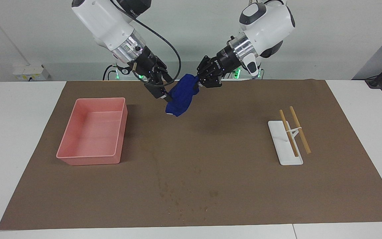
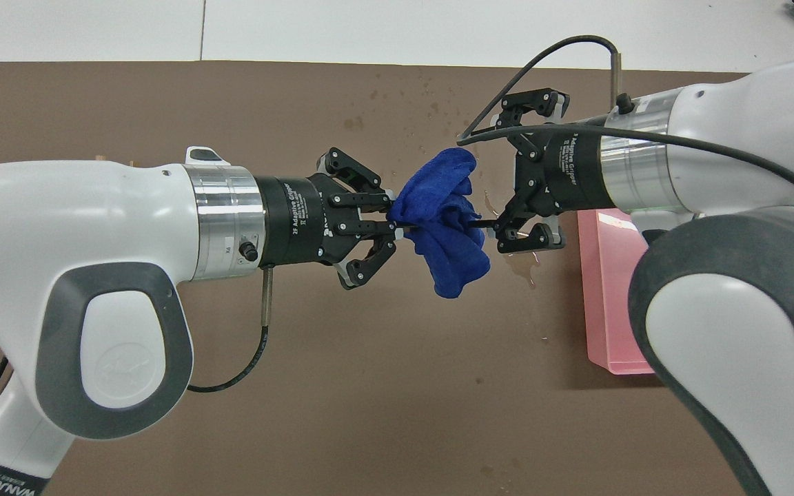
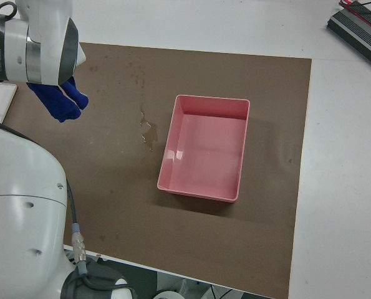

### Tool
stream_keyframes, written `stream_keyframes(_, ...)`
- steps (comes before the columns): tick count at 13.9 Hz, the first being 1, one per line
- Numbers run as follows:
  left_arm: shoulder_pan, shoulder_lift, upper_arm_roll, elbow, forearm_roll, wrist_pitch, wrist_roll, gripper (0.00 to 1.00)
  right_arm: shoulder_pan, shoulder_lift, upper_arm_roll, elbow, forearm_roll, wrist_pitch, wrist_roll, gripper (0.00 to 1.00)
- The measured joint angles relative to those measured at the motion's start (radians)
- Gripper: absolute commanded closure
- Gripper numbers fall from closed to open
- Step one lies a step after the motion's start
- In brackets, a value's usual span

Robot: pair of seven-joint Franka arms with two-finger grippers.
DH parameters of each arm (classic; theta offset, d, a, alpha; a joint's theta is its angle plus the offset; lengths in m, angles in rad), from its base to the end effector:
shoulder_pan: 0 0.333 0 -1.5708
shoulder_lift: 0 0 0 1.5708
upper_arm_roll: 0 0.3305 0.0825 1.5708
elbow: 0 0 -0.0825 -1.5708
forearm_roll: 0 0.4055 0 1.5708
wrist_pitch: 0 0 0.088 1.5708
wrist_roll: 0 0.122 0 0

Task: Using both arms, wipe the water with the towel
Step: 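Grasp the cloth with the right gripper while the left gripper holds it, then open the left gripper and pull back while the right gripper holds cloth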

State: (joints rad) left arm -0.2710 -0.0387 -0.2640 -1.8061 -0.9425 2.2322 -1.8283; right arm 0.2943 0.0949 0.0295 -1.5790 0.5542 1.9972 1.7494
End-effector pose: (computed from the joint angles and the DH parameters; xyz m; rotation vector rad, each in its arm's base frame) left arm 0.5151 -0.3481 0.6144 1.5068 1.7497 -0.7783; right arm 0.6027 0.2428 0.6181 -1.8096 1.8204 0.4035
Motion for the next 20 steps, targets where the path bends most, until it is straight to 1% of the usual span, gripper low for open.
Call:
stream_keyframes(3,-0.039,-0.006,-0.004,-0.001,-0.002,0.092,-0.013,1.0,0.02,0.013,0.002,-0.027,0.002,0.019,0.0,0.02)
stream_keyframes(4,-0.064,-0.007,-0.006,-0.007,-0.002,0.15,-0.02,1.0,0.029,0.013,0.002,-0.037,0.002,0.019,0.0,0.11)
stream_keyframes(5,-0.087,-0.007,-0.007,-0.02,-0.002,0.208,-0.03,1.0,0.038,0.011,0.003,-0.046,0.002,0.02,0.0,0.3)
stream_keyframes(6,-0.101,-0.007,-0.008,-0.033,-0.002,0.249,-0.037,1.0,0.042,0.008,0.003,-0.051,0.002,0.02,0.0,0.47)
stream_keyframes(7,-0.104,-0.008,-0.007,-0.041,-0.002,0.267,-0.038,1.0,0.042,0.007,0.002,-0.054,0.002,0.02,0.0,0.76)
stream_keyframes(8,-0.104,-0.008,-0.005,-0.043,-0.003,0.271,-0.039,1.0,0.042,0.006,0.002,-0.054,0.002,0.02,0.0,1.0)
stream_keyframes(14,-0.103,-0.013,0.001,-0.043,-0.005,0.273,-0.041,1.0,0.04,-0.004,-0.001,-0.052,0.002,0.028,-0.048,1.0)
stream_keyframes(15,-0.103,-0.013,0.001,-0.044,-0.005,0.273,-0.041,0.58,0.039,-0.004,-0.002,-0.052,0.002,0.028,-0.05,1.0)
stream_keyframes(16,-0.103,-0.013,0.001,-0.044,-0.005,0.273,-0.041,0.01,0.039,-0.004,-0.003,-0.052,0.002,0.029,-0.052,1.0)
stream_keyframes(17,-0.103,-0.013,0.001,-0.044,-0.005,0.273,-0.041,0.0,0.039,-0.004,-0.004,-0.052,0.002,0.035,-0.056,1.0)
stream_keyframes(20,-0.093,-0.013,0.008,-0.044,-0.004,0.272,-0.041,0.0,0.039,-0.004,-0.006,-0.054,0.001,0.112,-0.122,1.0)
